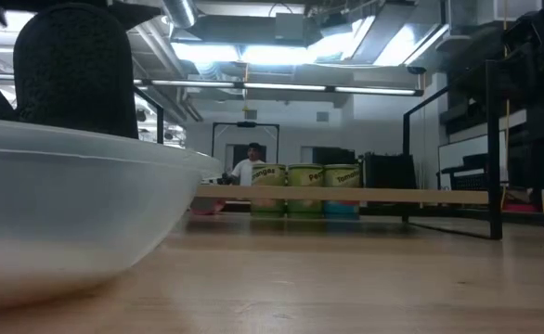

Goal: Pick and place cans onto a shelf
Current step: Put the canned mixed fruit on the shelf

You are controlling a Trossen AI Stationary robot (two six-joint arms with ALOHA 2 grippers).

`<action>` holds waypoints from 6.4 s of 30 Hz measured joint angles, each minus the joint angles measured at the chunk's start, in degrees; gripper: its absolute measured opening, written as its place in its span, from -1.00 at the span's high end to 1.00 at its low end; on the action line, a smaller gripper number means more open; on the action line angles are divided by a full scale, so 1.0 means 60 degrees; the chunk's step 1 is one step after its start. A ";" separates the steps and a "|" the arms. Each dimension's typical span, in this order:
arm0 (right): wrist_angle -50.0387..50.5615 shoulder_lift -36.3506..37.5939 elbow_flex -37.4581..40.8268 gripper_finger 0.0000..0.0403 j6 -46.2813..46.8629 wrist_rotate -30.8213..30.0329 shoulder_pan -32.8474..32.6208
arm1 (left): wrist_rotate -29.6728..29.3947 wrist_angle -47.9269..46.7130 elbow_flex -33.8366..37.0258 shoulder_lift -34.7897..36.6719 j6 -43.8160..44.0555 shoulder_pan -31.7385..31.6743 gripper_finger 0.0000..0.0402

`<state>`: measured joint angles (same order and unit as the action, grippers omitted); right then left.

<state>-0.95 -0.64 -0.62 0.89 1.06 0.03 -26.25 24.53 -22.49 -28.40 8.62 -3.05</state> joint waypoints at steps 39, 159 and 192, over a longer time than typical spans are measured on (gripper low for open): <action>0.0003 0.0000 0.0000 0.77 0.0021 0.0012 0.0003 | 0.9962 -0.6043 -0.8428 -1.1176 0.1503 -0.8673 0.08; 0.0004 0.0001 0.0000 0.77 0.0014 0.0011 0.0001 | 0.6740 -1.0453 -0.9460 -1.3701 -0.2269 -0.7864 0.38; 0.0004 0.0000 0.0000 0.77 0.0032 0.0011 0.0000 | 0.5294 -1.4442 -0.9364 -1.3690 -0.3289 -0.8108 0.38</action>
<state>-0.93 -0.64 -0.62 1.08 1.13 0.03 5.52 -62.12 -78.67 -110.54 -11.11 -51.70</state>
